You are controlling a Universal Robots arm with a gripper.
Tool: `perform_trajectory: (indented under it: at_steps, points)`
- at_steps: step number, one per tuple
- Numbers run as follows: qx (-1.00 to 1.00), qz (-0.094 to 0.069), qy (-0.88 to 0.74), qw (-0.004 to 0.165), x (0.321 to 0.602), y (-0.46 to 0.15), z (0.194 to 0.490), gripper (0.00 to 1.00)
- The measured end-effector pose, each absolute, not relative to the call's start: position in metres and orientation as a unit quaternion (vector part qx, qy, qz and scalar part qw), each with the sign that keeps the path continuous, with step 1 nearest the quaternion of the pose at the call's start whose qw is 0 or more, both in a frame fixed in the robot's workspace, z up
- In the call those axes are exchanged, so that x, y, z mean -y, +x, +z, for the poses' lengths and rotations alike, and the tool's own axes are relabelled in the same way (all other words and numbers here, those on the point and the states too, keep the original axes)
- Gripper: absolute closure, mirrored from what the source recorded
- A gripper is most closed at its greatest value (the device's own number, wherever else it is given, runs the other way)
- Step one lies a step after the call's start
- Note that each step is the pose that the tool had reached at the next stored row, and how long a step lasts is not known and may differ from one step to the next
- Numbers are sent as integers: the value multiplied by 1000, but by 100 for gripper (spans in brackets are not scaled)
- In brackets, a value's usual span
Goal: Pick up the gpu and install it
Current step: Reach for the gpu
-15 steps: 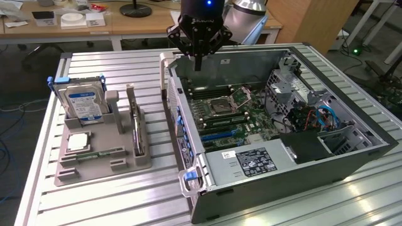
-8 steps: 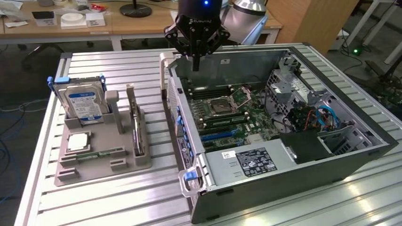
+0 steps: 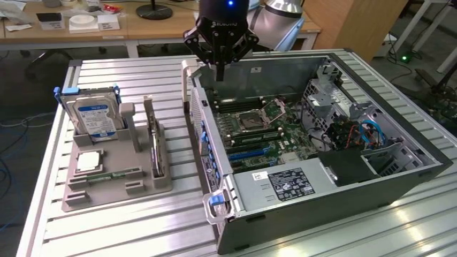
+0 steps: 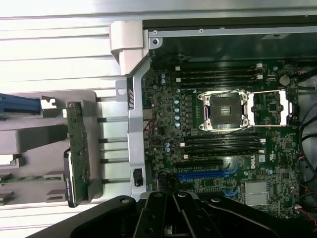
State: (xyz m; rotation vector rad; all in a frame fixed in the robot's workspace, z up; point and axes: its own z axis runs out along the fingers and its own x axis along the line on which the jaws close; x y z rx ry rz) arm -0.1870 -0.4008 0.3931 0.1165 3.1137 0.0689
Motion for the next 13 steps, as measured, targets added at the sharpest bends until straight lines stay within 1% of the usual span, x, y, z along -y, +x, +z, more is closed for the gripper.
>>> perform_trajectory:
  at_steps: [13]
  points:
    - [-999,22,37,12,401,-197,393,89]
